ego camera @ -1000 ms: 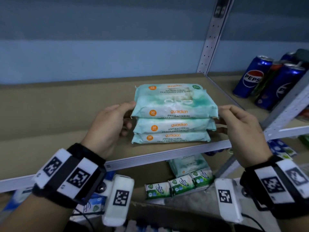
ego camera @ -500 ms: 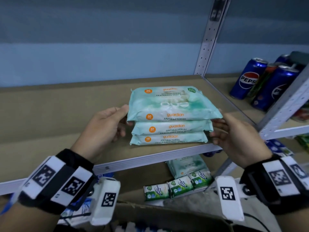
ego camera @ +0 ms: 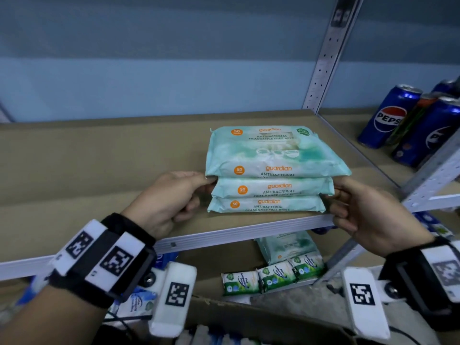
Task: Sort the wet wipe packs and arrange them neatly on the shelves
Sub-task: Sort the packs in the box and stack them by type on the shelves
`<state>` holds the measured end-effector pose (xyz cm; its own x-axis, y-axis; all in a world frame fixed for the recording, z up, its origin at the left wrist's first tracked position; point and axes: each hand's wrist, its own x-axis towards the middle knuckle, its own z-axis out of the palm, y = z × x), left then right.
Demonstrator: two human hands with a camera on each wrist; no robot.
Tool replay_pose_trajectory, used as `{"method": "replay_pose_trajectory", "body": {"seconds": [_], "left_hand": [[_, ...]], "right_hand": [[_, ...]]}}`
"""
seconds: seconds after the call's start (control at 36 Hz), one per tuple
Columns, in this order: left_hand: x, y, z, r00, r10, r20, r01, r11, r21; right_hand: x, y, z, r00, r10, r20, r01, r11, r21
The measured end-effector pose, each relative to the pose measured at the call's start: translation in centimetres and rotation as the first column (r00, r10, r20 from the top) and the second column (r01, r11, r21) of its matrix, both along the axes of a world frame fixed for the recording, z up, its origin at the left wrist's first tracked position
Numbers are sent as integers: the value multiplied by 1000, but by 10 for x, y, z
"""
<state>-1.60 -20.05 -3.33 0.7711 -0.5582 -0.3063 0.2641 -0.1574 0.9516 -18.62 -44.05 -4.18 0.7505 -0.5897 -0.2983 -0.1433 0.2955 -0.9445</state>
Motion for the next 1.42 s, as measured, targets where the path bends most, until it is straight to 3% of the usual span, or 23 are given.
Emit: {"method": "replay_pose_trajectory", "body": {"seconds": [0.22,0.42,0.61,1.08,1.25,1.42], "left_hand": [[3,1,-3,998,-41,40,39,999,35],[-2,4,1,998,-44,-47,41,998,-56],[-3,5,1,998,-57,3,57,998,33],[-3,3,-2,991,-92,-102,84,993,-80],[2,4,-3,998,-54,27,54,998,24],[3,1,-2,995,-26,98,19,997,74]], "right_hand": [[-2,-1,2,1000,16,-7,-17,1000,-22],[-2,-3,2,999,12,47,-9,998,-55],[-4,1,3,1000,7,-4,-7,997,-78],[-1,0,-2,1000,-23,-1,23,988,-155],[-3,-7,-4,992,-99,77,112,974,-196],[-4,-3,-2,993,-104,57,112,979,-172]]}}
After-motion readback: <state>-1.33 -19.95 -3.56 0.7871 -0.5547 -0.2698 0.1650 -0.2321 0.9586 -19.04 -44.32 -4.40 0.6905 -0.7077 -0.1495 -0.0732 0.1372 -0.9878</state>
